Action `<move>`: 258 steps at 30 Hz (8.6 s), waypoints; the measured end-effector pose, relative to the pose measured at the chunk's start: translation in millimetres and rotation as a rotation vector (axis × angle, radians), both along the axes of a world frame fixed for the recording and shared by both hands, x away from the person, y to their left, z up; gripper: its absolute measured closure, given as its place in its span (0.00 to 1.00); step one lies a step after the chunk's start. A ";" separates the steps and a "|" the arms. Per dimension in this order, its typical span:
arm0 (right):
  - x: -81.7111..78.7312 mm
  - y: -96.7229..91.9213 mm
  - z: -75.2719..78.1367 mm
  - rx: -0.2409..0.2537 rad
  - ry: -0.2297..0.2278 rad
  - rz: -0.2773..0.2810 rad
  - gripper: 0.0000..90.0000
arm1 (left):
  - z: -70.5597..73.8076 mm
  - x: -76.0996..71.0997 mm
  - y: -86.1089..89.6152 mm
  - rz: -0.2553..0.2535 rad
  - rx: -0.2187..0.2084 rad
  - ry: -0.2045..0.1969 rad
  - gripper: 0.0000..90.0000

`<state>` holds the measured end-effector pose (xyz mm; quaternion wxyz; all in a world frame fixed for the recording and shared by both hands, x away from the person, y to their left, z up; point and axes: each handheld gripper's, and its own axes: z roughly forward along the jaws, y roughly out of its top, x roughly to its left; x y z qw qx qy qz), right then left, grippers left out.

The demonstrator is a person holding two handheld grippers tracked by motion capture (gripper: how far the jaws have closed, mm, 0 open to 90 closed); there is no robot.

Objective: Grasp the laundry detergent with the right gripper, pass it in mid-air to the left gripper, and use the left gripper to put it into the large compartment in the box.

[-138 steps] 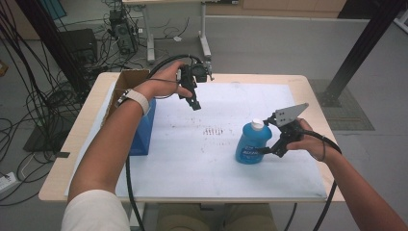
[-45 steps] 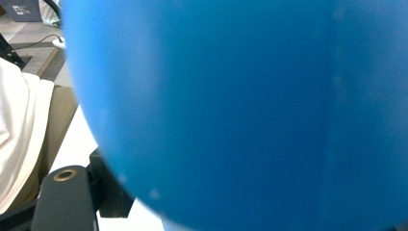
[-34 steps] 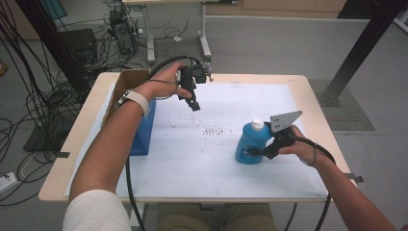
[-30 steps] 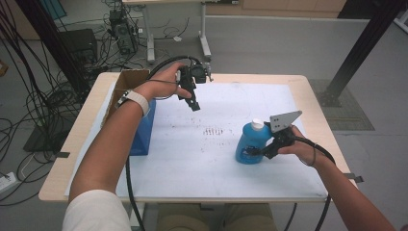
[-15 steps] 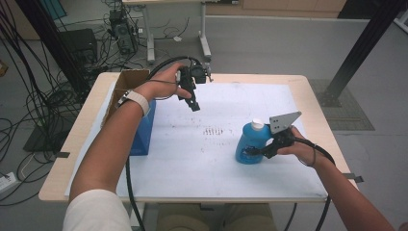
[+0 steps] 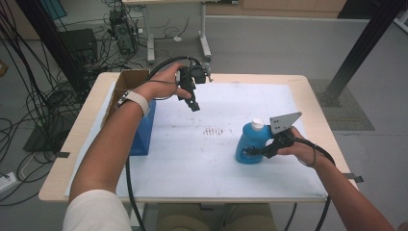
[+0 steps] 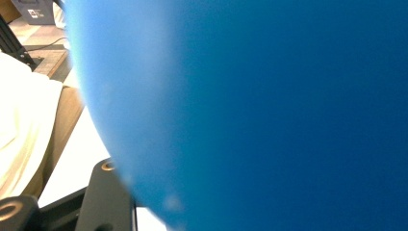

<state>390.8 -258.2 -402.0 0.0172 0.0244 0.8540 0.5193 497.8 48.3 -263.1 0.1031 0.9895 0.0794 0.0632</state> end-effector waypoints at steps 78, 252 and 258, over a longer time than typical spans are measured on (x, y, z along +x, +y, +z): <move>0.6 -0.8 -0.9 0.006 0.019 -0.003 0.49 | 1.8 -2.0 1.1 0.006 -0.004 -0.003 0.11; -5.7 18.4 52.3 0.008 0.023 -0.004 0.48 | 47.2 -70.0 -0.9 -0.006 -0.049 -0.025 0.07; -6.6 22.1 58.9 0.002 0.024 0.004 0.48 | 51.1 -79.6 0.4 -0.023 -0.062 -0.020 0.07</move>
